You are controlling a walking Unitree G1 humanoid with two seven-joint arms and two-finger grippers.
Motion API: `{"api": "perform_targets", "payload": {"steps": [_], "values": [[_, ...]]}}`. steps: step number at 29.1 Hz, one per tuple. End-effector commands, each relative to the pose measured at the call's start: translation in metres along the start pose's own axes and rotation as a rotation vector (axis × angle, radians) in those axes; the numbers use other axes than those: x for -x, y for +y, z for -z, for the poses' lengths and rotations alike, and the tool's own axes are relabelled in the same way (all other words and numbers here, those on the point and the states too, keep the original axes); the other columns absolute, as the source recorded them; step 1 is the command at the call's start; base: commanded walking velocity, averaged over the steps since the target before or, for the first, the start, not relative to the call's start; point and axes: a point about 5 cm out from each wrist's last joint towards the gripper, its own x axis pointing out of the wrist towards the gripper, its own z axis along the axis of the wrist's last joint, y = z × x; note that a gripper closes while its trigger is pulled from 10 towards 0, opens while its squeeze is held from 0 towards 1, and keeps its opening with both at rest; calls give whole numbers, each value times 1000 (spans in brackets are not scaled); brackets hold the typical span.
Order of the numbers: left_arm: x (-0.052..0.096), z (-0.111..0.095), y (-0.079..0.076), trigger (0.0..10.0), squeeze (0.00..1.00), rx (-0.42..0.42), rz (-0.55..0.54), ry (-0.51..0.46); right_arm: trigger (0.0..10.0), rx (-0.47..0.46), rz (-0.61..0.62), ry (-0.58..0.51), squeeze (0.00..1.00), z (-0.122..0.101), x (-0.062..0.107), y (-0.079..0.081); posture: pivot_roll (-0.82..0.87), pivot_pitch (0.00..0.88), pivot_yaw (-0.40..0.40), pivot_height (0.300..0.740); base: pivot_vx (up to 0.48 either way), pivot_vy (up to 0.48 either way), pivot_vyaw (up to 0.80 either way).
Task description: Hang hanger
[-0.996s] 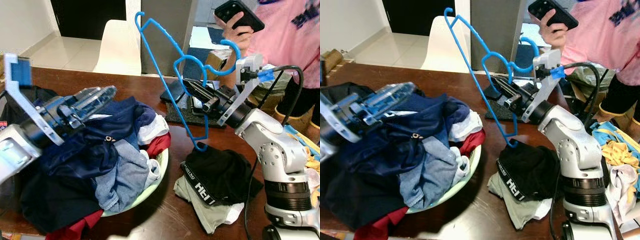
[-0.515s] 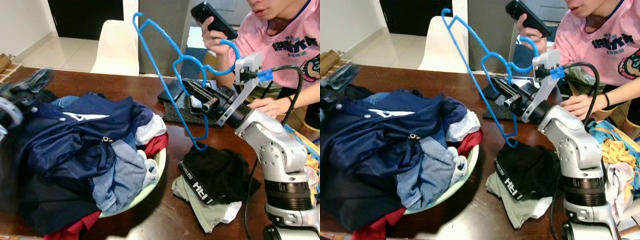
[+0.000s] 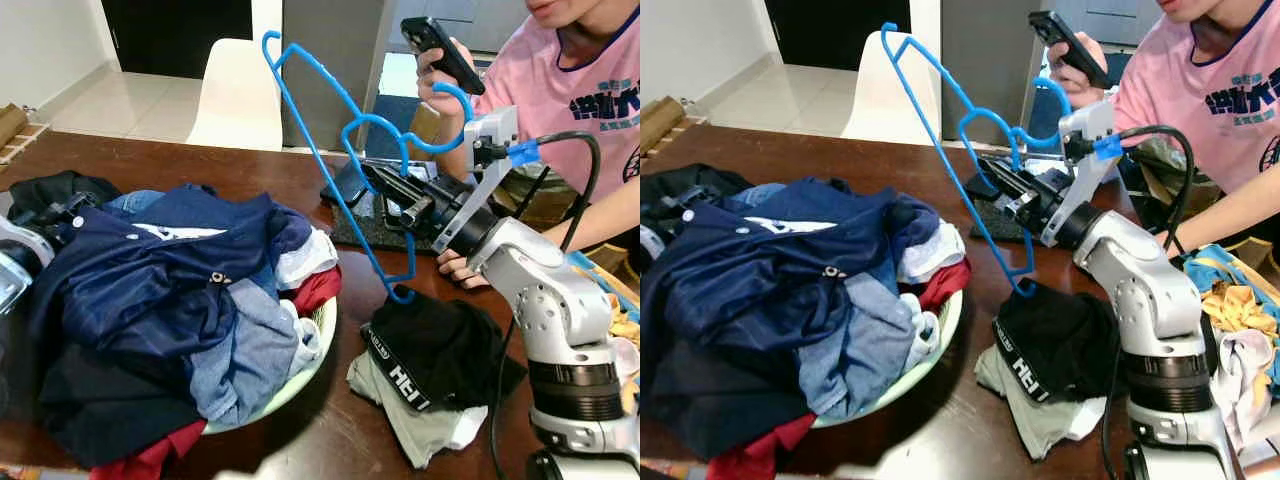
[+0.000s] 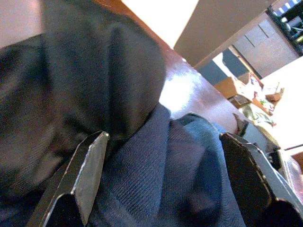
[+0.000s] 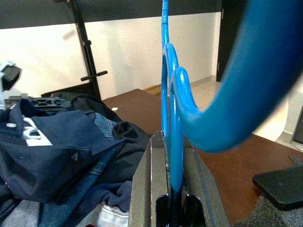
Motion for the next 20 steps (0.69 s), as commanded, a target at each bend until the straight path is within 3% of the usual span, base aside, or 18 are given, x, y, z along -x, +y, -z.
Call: {"api": "perform_targets", "payload": {"steps": [1,3,4,5,6,15,20], "values": [[-4,14,0,10000,0,7,1,72,10000,9,7,1,0,-3,4,0,102,88,-38,740,0,0,0],[-4,15,-4,10000,0,17,14,82,10000,11,9,1,0,-3,4,0,102,88,-38,740,0,0,0],[-4,16,-7,4745,0,17,25,98,10000,11,10,0,0,-3,5,-1,102,89,-36,740,0,0,0],[-4,17,-9,4745,0,17,32,108,10000,12,12,0,0,-4,5,-1,102,89,-36,740,0,0,0],[-4,16,-12,0,0,19,45,108,10000,13,13,0,0,-4,5,-1,102,90,-37,740,0,0,0],[-1,8,-24,0,0,-5,84,103,10000,10,17,0,0,-3,5,-2,109,93,-37,740,0,0,0],[3,-13,-38,0,0,-53,137,38,10000,7,19,-5,0,-3,4,-2,115,93,-34,740,0,0,0]]}}
